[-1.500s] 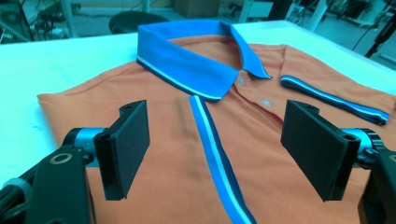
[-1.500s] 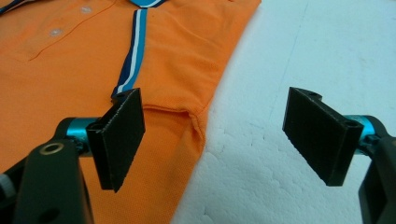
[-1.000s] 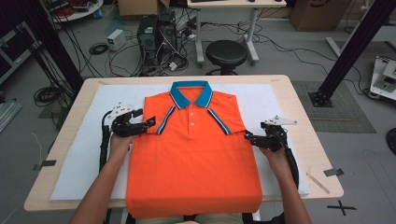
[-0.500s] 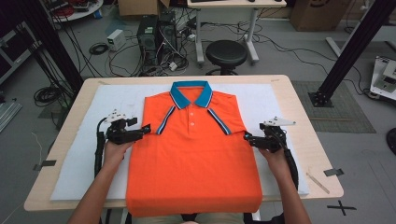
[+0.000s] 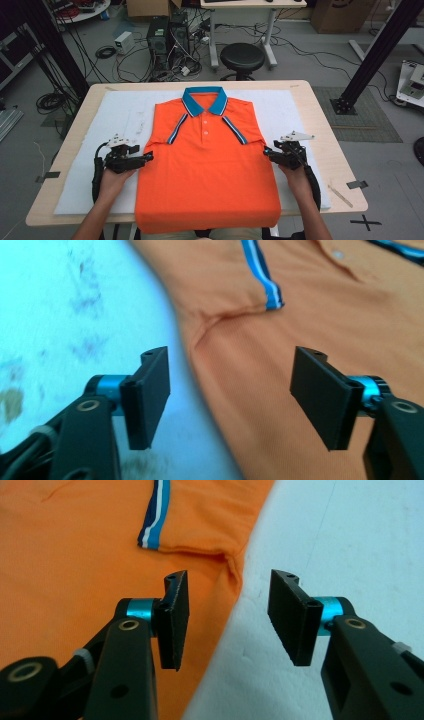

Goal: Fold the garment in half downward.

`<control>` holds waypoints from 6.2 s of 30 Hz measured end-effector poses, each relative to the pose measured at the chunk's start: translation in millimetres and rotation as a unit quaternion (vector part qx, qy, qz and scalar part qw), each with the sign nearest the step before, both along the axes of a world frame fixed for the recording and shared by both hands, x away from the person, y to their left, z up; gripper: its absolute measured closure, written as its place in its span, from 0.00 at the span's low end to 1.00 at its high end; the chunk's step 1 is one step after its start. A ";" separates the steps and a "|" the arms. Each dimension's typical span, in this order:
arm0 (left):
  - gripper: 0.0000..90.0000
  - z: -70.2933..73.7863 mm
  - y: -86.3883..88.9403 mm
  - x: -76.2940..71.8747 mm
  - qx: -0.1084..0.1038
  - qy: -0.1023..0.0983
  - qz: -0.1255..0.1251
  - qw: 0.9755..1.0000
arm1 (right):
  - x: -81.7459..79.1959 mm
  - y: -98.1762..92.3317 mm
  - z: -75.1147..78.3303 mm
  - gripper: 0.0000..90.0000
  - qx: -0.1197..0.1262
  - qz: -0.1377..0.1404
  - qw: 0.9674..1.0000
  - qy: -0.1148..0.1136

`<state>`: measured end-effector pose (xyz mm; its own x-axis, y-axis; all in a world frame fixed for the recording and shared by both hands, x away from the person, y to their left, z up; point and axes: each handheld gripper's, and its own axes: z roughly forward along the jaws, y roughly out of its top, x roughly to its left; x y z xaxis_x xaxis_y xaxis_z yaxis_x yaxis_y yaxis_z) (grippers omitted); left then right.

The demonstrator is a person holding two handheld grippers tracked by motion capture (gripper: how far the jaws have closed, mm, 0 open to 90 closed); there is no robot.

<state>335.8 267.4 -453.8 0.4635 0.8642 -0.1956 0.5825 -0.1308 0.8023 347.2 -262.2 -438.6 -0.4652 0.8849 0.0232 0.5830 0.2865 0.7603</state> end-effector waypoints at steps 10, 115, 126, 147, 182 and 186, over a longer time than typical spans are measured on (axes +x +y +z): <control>0.52 -1.6 -1.6 -12.7 0.016 0.022 -0.006 1.000 | -8.2 5.7 -8.0 0.70 -0.023 0.018 0.999 0.031; 0.57 -0.9 -7.1 -48.1 0.013 0.018 -0.005 1.000 | -71.4 -1.8 1.9 0.69 -0.019 0.025 0.999 0.033; 0.47 5.6 -12.7 -26.6 -0.008 -0.044 -0.028 0.999 | -37.5 5.6 4.5 0.56 -0.018 0.020 1.000 0.017; 0.21 31.5 -6.5 65.0 -0.031 -0.104 -0.043 0.993 | 42.1 14.4 29.3 0.23 0.006 0.033 0.999 -0.025; 0.62 -2.7 -20.7 151.6 0.049 0.012 -0.009 0.999 | 149.6 24.5 2.6 0.47 -0.027 0.006 0.997 0.075; 0.72 -2.7 -22.5 151.2 0.044 0.014 -0.013 0.999 | 152.5 29.5 -2.5 0.53 -0.043 0.007 0.996 0.078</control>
<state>487.1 244.9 -456.5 0.4805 0.8668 -0.1334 0.6006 -0.2144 0.7703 499.7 -232.8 -441.0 -0.4744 0.8801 0.0217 0.6880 0.3552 0.6329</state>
